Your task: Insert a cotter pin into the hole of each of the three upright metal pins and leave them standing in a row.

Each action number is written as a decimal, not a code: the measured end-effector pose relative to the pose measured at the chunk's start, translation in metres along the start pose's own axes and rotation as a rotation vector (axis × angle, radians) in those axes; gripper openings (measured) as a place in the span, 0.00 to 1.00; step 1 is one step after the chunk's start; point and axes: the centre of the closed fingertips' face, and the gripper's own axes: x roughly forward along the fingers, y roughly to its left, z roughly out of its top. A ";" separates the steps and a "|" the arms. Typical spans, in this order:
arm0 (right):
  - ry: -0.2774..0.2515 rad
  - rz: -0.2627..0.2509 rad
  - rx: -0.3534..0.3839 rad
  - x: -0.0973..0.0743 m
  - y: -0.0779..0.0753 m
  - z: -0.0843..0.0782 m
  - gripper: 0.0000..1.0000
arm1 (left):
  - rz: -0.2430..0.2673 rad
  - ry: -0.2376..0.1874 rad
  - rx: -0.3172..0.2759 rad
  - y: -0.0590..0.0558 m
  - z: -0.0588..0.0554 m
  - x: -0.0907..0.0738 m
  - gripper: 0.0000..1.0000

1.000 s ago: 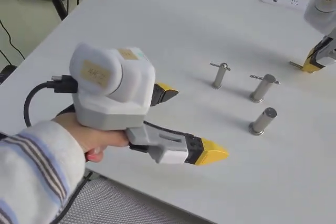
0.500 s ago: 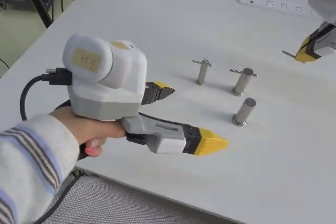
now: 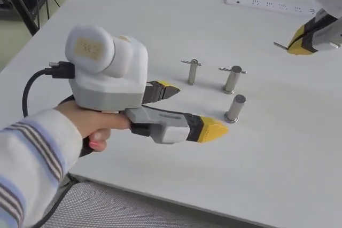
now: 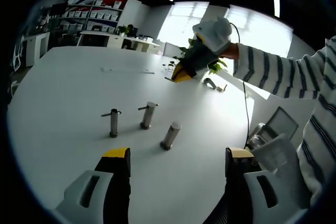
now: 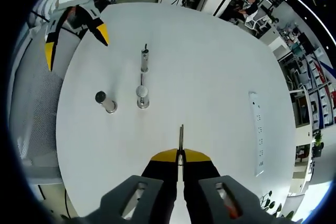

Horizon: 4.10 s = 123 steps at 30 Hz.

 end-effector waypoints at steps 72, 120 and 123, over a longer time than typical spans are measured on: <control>-0.317 -0.253 -0.147 -0.055 0.099 0.087 0.00 | -0.165 -0.100 -0.135 -0.029 0.079 0.040 0.05; -0.451 0.010 0.212 -0.040 0.128 0.075 0.15 | -0.223 -0.049 0.009 -0.042 0.060 0.025 0.00; -0.493 0.060 0.256 -0.041 0.133 0.078 0.15 | -0.238 -0.055 0.103 -0.046 0.061 0.023 0.00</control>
